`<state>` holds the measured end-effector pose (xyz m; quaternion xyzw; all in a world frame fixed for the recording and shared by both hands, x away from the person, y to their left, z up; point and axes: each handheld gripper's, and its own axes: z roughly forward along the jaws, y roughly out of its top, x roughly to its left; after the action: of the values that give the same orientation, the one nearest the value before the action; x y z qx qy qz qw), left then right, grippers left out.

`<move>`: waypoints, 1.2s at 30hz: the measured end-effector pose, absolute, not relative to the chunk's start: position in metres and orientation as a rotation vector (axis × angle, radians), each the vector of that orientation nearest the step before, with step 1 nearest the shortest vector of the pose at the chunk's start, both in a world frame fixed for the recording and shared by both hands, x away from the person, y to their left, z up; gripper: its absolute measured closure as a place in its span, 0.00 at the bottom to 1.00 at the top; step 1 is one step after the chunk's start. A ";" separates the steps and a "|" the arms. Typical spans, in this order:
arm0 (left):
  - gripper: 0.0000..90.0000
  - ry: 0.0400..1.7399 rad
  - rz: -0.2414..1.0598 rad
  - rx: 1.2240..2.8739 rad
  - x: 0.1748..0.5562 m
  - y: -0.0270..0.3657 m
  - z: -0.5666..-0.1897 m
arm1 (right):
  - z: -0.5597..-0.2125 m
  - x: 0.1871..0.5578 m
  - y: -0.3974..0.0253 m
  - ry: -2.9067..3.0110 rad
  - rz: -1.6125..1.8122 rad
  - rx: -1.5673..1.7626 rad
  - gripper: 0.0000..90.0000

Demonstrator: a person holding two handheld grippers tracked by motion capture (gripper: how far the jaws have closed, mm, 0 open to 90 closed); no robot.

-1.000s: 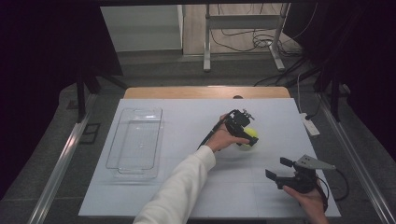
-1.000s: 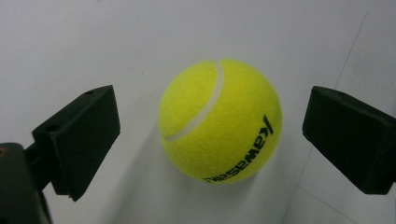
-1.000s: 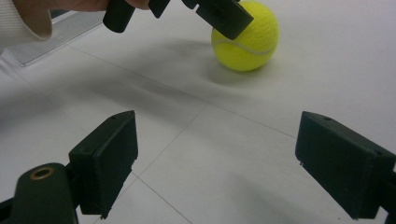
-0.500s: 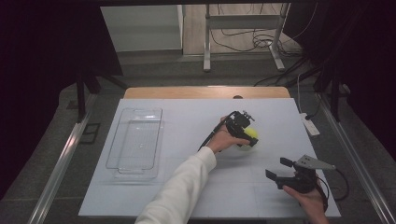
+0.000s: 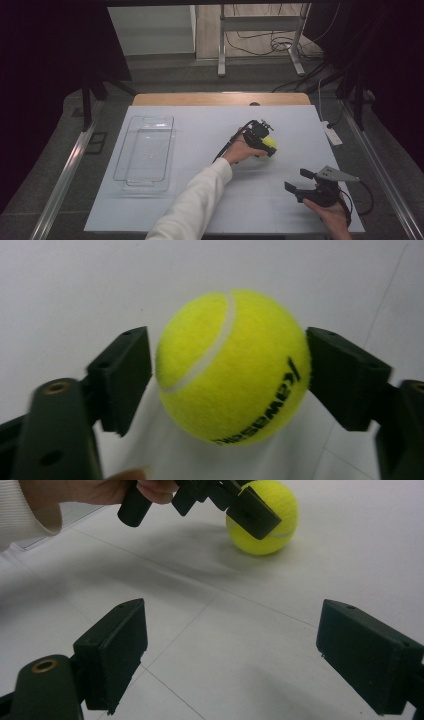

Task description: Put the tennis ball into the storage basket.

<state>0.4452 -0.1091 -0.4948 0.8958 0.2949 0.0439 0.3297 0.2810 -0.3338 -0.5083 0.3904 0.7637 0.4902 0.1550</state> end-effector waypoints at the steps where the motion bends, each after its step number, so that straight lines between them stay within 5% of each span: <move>1: 0.29 0.760 0.119 2.350 0.444 -0.110 -0.494 | -0.508 0.281 -0.334 2.188 1.404 1.119 0.15; 36: 0.30 0.764 0.126 2.313 0.434 -0.089 -0.473 | -0.508 0.281 -0.334 2.184 1.400 1.119 0.14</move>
<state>0.4343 -0.0890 -0.4732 0.8903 0.2941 0.0486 0.3442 0.2809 -0.3338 -0.5079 0.3912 0.7634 0.4894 0.1572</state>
